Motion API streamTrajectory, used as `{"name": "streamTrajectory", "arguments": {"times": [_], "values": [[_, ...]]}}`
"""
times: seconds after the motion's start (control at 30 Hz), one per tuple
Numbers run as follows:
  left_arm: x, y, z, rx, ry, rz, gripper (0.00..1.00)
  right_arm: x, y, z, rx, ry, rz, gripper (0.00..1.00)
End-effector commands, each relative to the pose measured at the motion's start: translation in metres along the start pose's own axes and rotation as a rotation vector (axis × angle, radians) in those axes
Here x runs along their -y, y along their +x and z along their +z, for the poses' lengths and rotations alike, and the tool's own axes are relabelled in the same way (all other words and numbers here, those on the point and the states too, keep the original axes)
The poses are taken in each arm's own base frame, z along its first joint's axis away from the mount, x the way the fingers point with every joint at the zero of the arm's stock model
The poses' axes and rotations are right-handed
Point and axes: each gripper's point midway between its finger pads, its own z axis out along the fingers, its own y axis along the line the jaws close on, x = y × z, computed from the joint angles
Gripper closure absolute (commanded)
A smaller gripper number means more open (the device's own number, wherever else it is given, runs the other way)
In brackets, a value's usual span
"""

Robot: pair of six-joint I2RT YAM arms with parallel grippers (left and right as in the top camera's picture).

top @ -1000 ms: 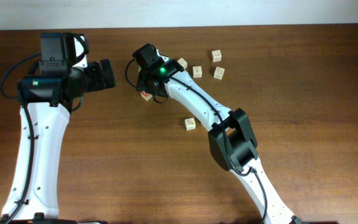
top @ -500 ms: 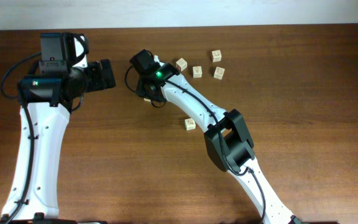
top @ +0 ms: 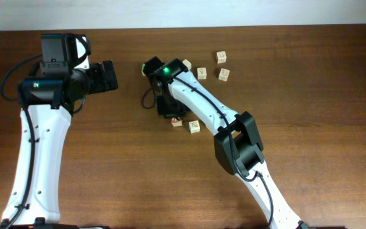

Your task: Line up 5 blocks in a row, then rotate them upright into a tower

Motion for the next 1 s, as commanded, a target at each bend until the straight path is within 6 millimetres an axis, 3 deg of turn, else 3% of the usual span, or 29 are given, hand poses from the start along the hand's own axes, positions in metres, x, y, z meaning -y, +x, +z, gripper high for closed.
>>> {"name": "streamTrajectory", "arguments": {"times": [0.0, 0.13, 0.3, 0.37, 0.47, 0.6, 0.73, 0.97], "values": [[-0.001, -0.003, -0.002, 0.011, -0.006, -0.01, 0.01, 0.017, 0.015, 0.024, -0.09, 0.075, -0.004, 0.72], [-0.001, -0.003, -0.002, 0.011, -0.006, -0.01, 0.01, 0.017, 0.021, 0.023, -0.12, 0.071, -0.002, 0.7], [-0.001, -0.003, -0.002, 0.011, -0.006, -0.01, 0.01, 0.013, 0.029, 0.022, -0.157, 0.044, 0.001, 0.54], [-0.001, -0.003, -0.002, 0.011, -0.006, -0.01, 0.01, 0.014, 0.025, 0.018, -0.146, 0.032, 0.007, 0.53], [-0.001, -0.003, -0.002, 0.011, -0.006, -0.01, 0.01, 0.011, 0.012, 0.0, -0.108, -0.029, -0.001, 0.53], [-0.001, -0.003, -0.002, 0.011, -0.006, -0.01, 0.01, 0.017, -0.025, -0.049, 0.021, -0.151, -0.007, 0.49], [-0.001, -0.003, -0.002, 0.011, -0.006, -0.01, 0.01, 0.045, -0.065, -0.083, 0.168, -0.196, -0.036, 0.45], [-0.001, -0.003, -0.002, 0.011, -0.006, -0.01, 0.01, 0.136, -0.136, -0.077, 0.348, -0.108, -0.092, 0.43]]}}
